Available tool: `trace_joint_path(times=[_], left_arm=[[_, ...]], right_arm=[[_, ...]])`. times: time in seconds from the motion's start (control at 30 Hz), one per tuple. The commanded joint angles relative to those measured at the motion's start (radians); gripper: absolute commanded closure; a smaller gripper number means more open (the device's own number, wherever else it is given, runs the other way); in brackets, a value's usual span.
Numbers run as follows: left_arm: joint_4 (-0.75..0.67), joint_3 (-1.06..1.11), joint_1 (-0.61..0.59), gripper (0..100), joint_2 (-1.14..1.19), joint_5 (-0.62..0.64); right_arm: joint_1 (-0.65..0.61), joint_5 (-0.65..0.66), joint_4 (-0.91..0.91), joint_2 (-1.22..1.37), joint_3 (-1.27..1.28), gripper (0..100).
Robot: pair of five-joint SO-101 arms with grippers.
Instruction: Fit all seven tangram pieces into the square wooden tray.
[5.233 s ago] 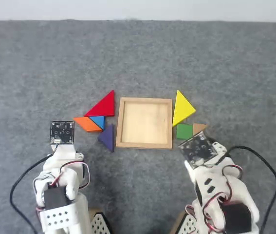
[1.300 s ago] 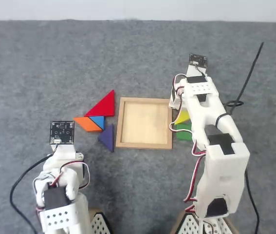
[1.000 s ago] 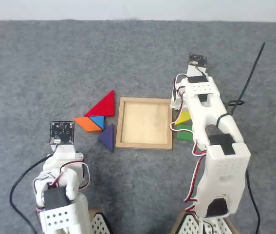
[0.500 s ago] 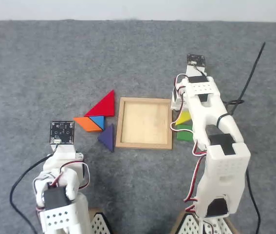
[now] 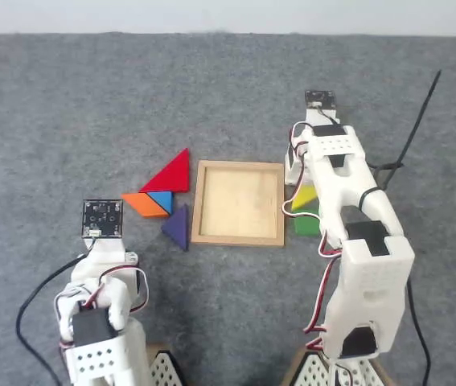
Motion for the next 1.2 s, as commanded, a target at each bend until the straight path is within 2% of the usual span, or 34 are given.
trace_joint_path(times=[0.0,0.43,0.67,1.17], left_arm=[[0.005,-0.010,-0.002,98,-0.015,-0.009],[0.005,-0.010,-0.002,98,-0.015,-0.009],[0.005,-0.010,-0.002,98,-0.015,-0.009],[0.005,-0.010,-0.002,98,-0.015,-0.009]], right_arm=[[0.004,0.037,0.042,-0.091,-0.035,80.0],[0.012,0.051,0.053,-0.108,-0.037,80.1],[0.012,0.051,0.216,-0.108,-0.180,80.1],[-0.019,0.051,0.433,-0.108,-0.405,80.1]])
